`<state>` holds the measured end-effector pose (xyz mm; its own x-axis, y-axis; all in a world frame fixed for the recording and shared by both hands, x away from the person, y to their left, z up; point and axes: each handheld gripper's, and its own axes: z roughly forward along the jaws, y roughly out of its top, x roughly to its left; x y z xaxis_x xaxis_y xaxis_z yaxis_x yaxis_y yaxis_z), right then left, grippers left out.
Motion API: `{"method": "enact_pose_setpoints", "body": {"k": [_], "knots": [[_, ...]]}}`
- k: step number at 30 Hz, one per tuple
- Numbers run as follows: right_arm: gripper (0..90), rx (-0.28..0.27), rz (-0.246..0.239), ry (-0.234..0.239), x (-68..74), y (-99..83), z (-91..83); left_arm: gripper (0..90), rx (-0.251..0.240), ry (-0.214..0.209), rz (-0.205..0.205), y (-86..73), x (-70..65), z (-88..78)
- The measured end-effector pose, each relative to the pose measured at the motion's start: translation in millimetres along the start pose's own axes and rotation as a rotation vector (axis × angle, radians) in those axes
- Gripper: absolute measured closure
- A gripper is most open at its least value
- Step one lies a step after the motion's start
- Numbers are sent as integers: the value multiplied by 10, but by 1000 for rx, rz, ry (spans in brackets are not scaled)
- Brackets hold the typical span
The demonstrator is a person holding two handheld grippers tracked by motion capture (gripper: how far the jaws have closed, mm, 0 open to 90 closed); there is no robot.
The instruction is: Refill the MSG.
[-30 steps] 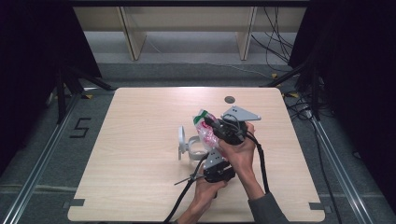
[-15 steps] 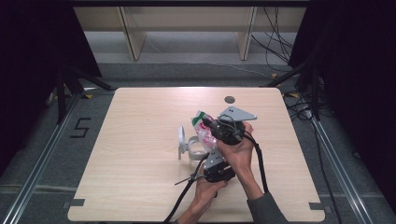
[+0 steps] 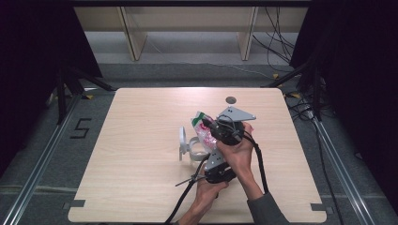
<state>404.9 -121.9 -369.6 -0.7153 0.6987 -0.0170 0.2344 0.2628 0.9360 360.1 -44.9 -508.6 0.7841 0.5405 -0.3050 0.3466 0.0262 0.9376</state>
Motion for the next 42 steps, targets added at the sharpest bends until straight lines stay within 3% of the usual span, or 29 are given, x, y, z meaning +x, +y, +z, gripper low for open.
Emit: {"method": "enact_pose_setpoints", "body": {"k": [6, 8, 11, 19, 21, 23, 24, 25, 28, 31, 34, 38, 42], "knots": [[900, -2, -11, 5, -5, 10, 11, 777, 0, 3, 10, 1, -3, -3], [900, 24, 21, -7, 17, 12, -7, 777, 0, 3, 11, 0, -1, -4], [900, 14, 2, 3, 7, 18, 3, 778, 1, 25, 47, 2, -16, -6], [900, 25, 3, 1, 15, 25, 0, 779, 0, 15, 55, -5, -11, -15], [900, 4, 0, -4, 13, 20, 26, 779, -2, 21, 46, -6, -12, -13], [900, 25, -20, 8, 3, 27, 21, 780, -8, 17, 38, -4, -16, -8], [900, 29, 6, 1, 21, 31, 26, 780, -11, 9, 30, -2, -12, -2], [900, 27, -16, -1, 8, 34, 34, 780, -15, 7, 23, 2, -12, 6], [900, 40, 14, 2, 14, 42, 19, 781, -20, -3, 19, 16, -6, 34], [900, 27, -19, 19, -14, 52, 28, 781, -22, -6, 13, 17, -8, 44], [900, 46, -32, 3, -8, 47, 24, 781, -25, -7, 6, 11, -4, 50], [900, 58, -34, 17, 10, 44, 45, 781, -29, -9, 6, 5, 3, 46], [900, 41, -37, 0, 11, 47, 59, 781, -31, -8, 6, 9, 8, 44]]}}
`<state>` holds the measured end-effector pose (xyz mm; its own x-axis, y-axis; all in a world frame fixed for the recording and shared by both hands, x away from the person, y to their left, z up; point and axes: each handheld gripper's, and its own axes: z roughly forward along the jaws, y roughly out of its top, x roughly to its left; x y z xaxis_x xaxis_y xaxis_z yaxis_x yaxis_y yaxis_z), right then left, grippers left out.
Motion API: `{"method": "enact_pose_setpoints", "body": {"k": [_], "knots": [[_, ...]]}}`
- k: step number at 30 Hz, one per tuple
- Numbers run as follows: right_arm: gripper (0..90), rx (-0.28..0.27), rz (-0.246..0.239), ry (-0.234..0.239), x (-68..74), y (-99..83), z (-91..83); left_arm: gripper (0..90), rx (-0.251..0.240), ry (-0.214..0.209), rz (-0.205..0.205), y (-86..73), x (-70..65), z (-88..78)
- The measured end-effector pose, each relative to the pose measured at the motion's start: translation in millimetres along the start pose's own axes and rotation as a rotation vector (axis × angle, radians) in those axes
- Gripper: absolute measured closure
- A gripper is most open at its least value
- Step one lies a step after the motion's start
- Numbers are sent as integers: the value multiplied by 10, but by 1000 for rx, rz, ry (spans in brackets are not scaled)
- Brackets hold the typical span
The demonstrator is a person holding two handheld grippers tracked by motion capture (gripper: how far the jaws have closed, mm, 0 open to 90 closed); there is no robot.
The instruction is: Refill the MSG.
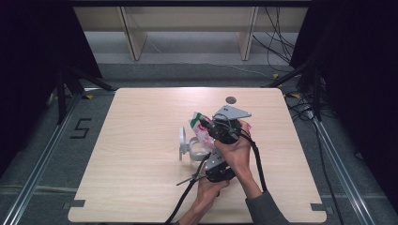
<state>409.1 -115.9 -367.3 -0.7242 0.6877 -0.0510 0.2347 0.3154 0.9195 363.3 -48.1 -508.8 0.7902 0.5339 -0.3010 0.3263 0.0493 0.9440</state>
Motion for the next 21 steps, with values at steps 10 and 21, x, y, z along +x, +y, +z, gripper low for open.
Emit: {"method": "enact_pose_setpoints", "body": {"k": [10, 21], "knots": [[900, -1, 3, 2, 2, 6, 5, 781, -4, 1, -5, 8, 3, 8], [900, 9, -4, 19, -25, -2, -1, 781, 1, -1, -2, -1, -2, 20]]}}
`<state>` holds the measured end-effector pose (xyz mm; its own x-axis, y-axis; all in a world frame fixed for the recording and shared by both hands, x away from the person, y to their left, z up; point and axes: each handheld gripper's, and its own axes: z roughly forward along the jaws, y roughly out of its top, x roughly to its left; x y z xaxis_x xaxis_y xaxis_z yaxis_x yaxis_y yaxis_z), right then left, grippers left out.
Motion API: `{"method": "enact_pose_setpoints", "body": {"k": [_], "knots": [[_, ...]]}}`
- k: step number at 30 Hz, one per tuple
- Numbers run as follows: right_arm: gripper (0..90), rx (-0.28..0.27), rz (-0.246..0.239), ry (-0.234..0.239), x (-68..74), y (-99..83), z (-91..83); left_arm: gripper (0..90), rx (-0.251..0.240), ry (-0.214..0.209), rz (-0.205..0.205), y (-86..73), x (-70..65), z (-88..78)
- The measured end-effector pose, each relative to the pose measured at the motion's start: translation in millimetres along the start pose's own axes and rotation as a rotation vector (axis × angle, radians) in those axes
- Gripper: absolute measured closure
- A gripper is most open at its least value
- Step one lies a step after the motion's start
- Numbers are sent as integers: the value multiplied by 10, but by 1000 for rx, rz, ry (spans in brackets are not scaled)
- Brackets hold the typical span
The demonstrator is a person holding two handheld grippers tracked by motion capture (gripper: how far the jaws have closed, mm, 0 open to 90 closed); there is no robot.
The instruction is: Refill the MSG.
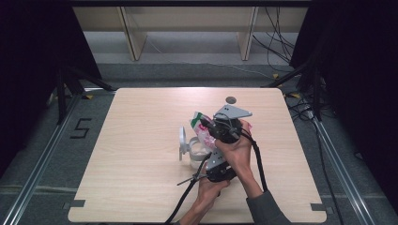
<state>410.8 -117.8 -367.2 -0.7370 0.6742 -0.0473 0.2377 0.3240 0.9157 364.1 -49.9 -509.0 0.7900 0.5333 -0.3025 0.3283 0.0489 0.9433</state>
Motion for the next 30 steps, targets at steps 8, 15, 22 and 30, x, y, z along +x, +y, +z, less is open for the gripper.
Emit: {"method": "enact_pose_setpoints", "body": {"k": [8, 15, 22, 30], "knots": [[900, 14, -1, -7, -5, -4, -3, 781, -2, -1, -4, -6, -11, 4], [900, 5, 0, -9, -10, -2, 4, 779, 1, 2, 2, -5, -9, -4], [900, 12, 3, -1, 1, -4, 18, 780, -2, 0, -4, 2, -1, -1], [900, 26, -6, -11, 28, 6, 23, 779, 33, 6, 39, 13, 31, -20]]}}
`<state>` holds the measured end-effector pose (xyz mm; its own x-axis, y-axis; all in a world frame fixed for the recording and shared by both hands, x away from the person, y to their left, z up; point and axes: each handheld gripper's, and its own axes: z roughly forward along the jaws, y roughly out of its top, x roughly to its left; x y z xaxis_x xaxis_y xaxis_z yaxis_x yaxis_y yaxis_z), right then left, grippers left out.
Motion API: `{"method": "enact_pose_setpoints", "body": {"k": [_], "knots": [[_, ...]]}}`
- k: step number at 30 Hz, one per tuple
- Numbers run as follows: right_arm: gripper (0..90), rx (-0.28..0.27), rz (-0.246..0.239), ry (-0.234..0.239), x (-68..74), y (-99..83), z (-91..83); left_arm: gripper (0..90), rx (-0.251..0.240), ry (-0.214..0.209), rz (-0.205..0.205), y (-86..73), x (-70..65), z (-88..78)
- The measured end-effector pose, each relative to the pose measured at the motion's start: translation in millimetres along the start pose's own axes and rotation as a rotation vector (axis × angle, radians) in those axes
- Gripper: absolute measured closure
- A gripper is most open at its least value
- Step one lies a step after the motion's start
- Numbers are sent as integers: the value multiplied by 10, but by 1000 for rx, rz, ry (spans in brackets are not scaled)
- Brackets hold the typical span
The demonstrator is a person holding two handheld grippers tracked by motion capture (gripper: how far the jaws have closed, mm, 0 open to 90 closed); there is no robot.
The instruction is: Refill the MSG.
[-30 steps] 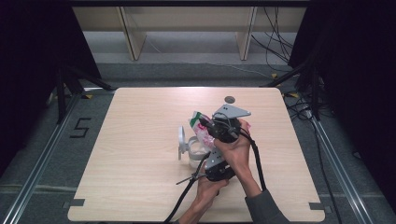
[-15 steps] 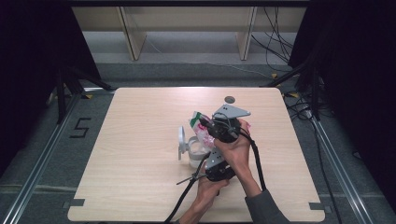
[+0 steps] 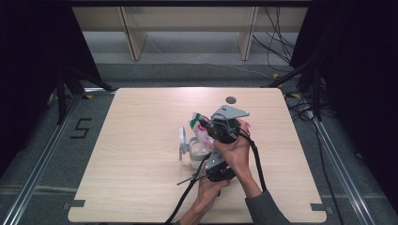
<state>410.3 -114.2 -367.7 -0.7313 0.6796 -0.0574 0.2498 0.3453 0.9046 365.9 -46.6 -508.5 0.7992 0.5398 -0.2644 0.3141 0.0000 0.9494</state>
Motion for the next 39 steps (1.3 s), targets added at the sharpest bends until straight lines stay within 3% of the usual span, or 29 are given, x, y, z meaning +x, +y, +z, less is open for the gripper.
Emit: {"method": "enact_pose_setpoints", "body": {"k": [3, 4, 5, 8, 12, 27, 35, 39], "knots": [[900, -9, -8, 7, -9, 1, 9, 779, 1, 3, 3, -1, 3, -5], [900, 1, 26, 7, 10, -1, -4, 779, 0, 3, 3, 0, 3, -6], [900, -14, -7, 5, -10, 6, 2, 779, -2, 4, 7, 4, 3, -7], [900, -18, -17, 12, -3, 10, 11, 779, 3, 9, 1, 6, 3, -1], [900, -9, -2, 5, 3, -4, 27, 779, 1, 5, 0, 3, 5, 5], [900, -1, -24, 14, -7, 10, 19, 778, 0, 12, 1, 14, -3, 11], [900, 6, 12, 14, 10, 14, 18, 778, -5, 17, 7, 16, 2, 16], [900, -1, -10, 17, -3, 19, 25, 778, -5, 18, 10, 16, 2, 11]]}}
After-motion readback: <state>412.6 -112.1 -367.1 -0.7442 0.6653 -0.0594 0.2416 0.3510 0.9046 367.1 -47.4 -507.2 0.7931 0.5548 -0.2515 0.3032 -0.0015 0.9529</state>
